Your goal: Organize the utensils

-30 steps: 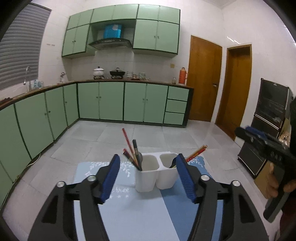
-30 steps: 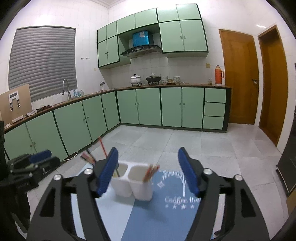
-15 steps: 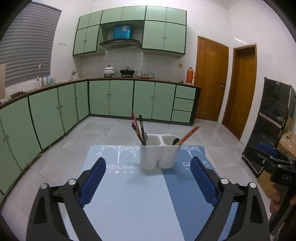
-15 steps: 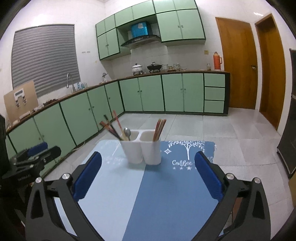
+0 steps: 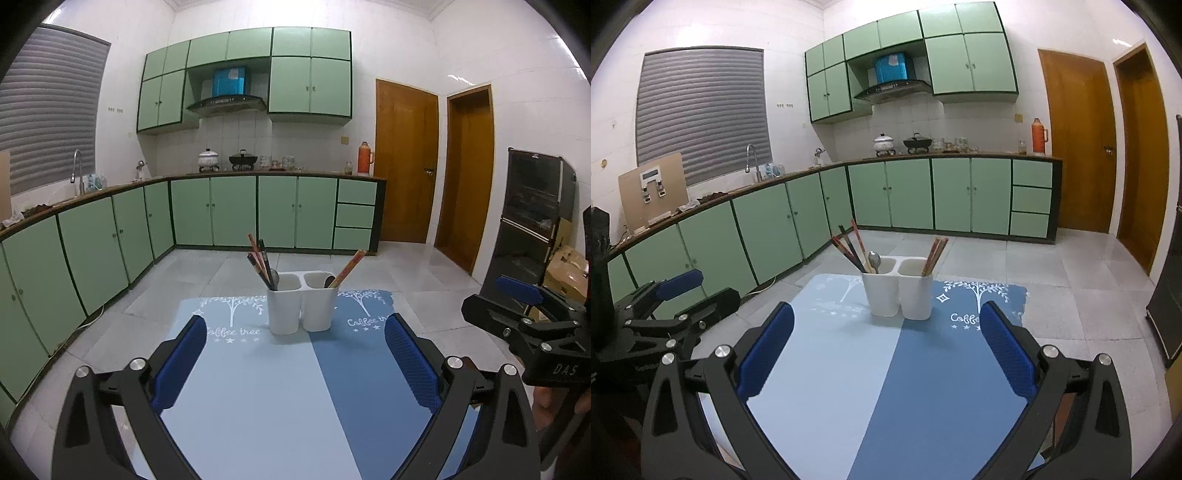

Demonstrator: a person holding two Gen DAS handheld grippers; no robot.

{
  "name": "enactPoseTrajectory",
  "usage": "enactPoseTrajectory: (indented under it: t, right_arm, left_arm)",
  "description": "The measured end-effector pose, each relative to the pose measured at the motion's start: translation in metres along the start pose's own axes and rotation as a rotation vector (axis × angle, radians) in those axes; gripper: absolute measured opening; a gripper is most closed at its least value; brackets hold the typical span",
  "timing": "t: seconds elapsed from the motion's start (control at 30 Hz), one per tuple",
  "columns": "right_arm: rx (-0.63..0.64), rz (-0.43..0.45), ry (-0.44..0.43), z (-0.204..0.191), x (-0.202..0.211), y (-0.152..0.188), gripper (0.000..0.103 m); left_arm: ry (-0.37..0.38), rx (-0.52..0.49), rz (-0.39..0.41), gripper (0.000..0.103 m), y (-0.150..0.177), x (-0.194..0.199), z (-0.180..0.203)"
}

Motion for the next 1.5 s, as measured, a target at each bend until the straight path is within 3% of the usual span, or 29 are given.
enactPoseTrajectory:
  t: [0.57,1.5]
  right_arm:
    - [0.024,0.014,-0.006,-0.011,0.024,0.013,0.097]
    - [0.033,0.014,-0.014,-0.016,0.024,0.013,0.097]
  left_arm:
    - [-0.024,-0.002,0.020,0.095,0.006,0.030,0.001]
    - [-0.040,0.006,0.027,0.095,0.009,0.032,-0.005]
Point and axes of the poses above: each gripper's, at about its wrist camera, not at the fingertips, and x roughly against the way its jaws point, z to its right, y to its underside, the point moved 6 cm from there along -x, roughly the way its jaws point, and after that the axes turned 11 degrees about -x, right-handed, at the moved point
